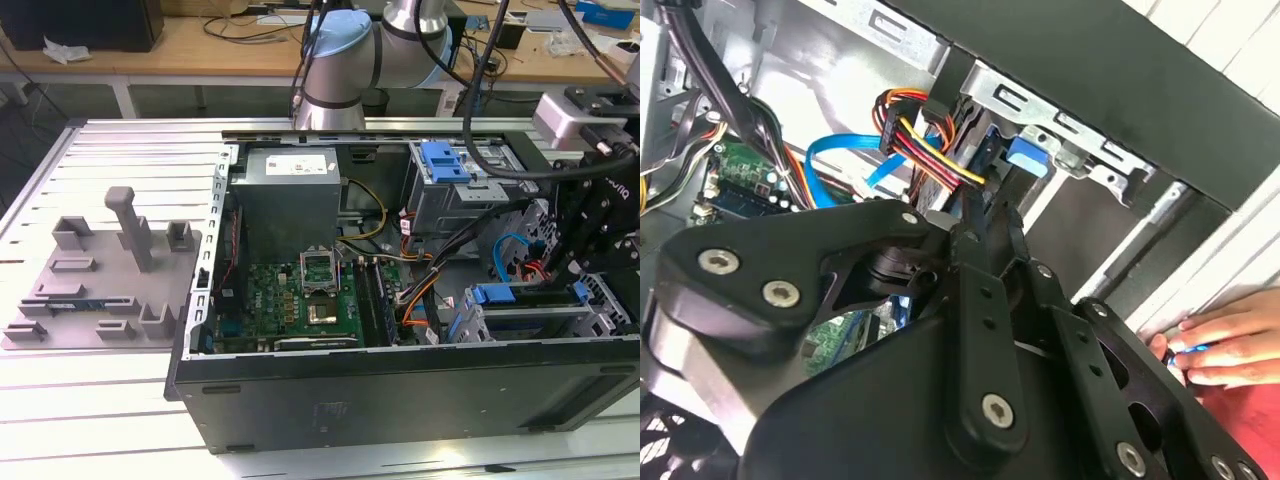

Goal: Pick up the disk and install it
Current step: 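Insert the first disk wire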

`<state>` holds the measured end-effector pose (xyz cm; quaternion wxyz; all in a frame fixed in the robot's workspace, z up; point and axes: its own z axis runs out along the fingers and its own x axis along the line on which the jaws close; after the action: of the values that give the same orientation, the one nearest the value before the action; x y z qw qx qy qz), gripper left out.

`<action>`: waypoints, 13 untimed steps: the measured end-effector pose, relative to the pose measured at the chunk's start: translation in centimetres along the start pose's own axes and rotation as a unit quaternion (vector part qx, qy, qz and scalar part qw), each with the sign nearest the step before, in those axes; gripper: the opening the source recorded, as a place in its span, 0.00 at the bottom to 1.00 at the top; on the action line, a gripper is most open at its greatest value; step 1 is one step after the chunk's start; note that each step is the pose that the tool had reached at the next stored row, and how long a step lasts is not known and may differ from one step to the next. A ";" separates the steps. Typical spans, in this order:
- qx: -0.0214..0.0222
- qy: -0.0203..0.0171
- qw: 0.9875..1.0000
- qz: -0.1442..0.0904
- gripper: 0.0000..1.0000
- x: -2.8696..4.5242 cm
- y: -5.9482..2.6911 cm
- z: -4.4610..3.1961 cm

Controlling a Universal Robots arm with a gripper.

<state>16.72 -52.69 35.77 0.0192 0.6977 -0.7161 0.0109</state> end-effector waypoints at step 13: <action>0.000 0.002 1.000 0.000 0.24 0.06 0.02 -1.53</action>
<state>16.72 -52.69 37.30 0.0206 0.6976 -0.7161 0.0125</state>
